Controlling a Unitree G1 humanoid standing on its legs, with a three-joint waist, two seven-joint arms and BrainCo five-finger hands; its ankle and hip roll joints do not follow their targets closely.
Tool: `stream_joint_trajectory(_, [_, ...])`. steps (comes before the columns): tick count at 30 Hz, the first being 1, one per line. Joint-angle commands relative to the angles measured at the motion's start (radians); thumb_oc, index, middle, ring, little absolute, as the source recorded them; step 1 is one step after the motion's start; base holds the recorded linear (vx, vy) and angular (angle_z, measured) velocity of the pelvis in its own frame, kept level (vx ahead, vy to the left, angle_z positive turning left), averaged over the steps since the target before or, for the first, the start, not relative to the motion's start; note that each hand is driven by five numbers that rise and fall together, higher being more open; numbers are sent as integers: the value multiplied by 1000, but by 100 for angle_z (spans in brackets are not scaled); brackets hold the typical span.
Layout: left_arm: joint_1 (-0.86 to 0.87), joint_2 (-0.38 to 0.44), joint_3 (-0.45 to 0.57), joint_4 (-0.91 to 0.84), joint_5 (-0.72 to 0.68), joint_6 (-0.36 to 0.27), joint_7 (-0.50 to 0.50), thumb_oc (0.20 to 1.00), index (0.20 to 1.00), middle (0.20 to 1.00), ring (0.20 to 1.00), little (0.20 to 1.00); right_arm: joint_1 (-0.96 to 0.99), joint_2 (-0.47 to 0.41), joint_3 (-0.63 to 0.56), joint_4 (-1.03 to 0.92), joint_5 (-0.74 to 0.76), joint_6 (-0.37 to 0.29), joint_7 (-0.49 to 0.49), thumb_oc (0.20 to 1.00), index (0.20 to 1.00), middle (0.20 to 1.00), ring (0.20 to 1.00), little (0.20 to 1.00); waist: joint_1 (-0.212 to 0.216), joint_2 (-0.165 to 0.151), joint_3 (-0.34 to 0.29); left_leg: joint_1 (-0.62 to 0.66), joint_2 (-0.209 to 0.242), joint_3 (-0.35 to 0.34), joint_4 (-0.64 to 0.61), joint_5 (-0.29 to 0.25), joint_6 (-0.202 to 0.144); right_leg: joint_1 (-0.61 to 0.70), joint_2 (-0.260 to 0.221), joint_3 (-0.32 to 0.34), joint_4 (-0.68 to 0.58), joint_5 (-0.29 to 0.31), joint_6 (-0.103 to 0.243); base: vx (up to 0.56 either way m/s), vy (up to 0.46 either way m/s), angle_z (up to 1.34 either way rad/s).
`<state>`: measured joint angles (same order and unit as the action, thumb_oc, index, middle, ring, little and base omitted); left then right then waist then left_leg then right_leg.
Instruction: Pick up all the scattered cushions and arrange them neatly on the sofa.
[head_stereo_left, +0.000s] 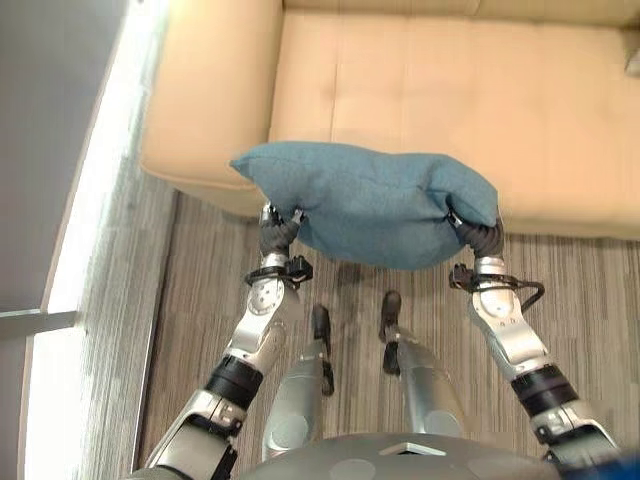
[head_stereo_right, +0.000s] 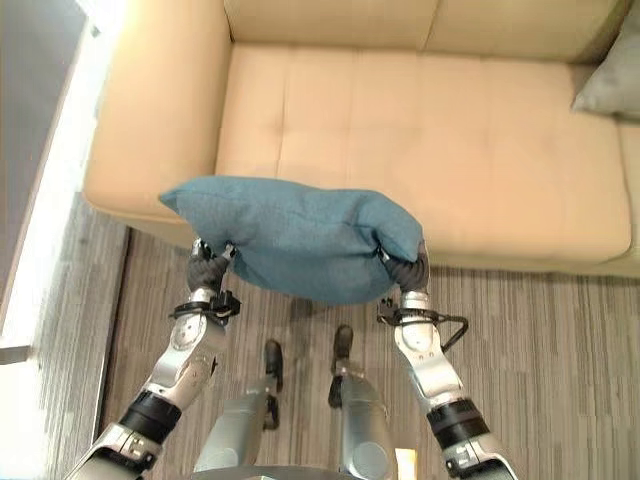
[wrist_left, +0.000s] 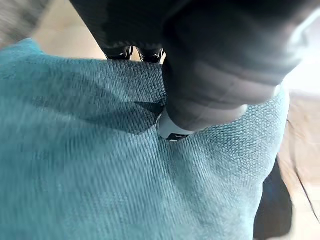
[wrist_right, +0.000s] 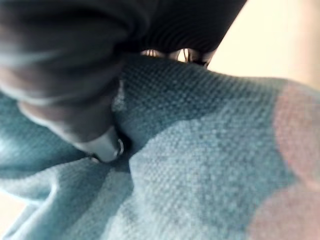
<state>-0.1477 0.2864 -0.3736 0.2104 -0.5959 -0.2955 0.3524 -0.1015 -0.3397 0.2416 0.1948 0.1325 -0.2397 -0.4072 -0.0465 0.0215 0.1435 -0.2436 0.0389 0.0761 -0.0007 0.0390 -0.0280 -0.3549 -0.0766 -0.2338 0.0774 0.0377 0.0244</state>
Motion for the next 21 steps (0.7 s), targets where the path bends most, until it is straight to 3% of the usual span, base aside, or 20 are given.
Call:
stream_joint_trajectory(1, [-141,-37,-55,-50,82,-51,-87,200,200,200,200,200,-120,5,2,-27,-46,-62,45,200,200,200,200,200,-6,-22,-30,-16,3,-34,2,18,-78,106,-38,-13,13,-52,117,125,-112,-8])
stream_joint_trajectory(2, [-102,-34,-51,-48,81,-40,-95,200,200,200,200,200,-77,-3,-16,-37,-46,-55,53,200,200,200,200,200,-6,-21,-53,57,16,-24,-20,15,-82,181,-29,-11,-19,-64,113,132,-115,-10])
stream_joint_trajectory(6, [-50,-22,-41,-50,91,-19,-109,200,200,200,200,200,-18,-10,-38,-65,-47,-49,69,200,200,200,200,200,-6,-26,-87,145,38,-13,-51,17,-94,274,1,-1,-52,-84,102,80,-135,-5])
stream_joint_trajectory(11, [-35,-34,-34,-33,78,-10,-118,200,200,200,200,200,12,-20,-56,-76,-50,-49,69,200,200,200,200,200,-12,-40,-93,124,47,-29,44,-19,-89,323,21,12,-100,-89,82,-7,-83,0])
stream_joint_trajectory(13, [-49,-44,-43,-20,76,-9,-120,200,200,200,200,200,8,-19,-63,-71,-34,-51,75,200,200,200,200,200,-12,-45,-91,91,22,-51,50,-18,-78,330,13,13,-113,-81,87,34,9,10])
stream_joint_trajectory(15, [-72,-47,-49,-19,83,-4,-116,200,200,200,200,200,-8,-20,-70,-70,-20,-48,65,200,200,200,200,200,-7,-55,-85,-6,-2,-19,73,5,-74,324,11,28,-108,-81,88,36,63,27])
stream_joint_trajectory(18, [-62,-41,-42,-39,87,-4,-127,200,200,200,200,200,-29,-14,-68,-72,-14,-42,79,200,200,200,200,200,6,-46,-95,17,-21,-58,67,-20,-52,325,6,53,-78,-98,103,196,175,-31])
stream_joint_trajectory(21, [-50,-16,-27,-67,93,-4,-136,200,200,200,200,200,-58,-4,-67,-78,-6,-43,94,200,200,200,200,200,33,-53,-95,44,-29,-27,86,-58,-28,339,-27,70,-42,-107,118,195,208,-93])
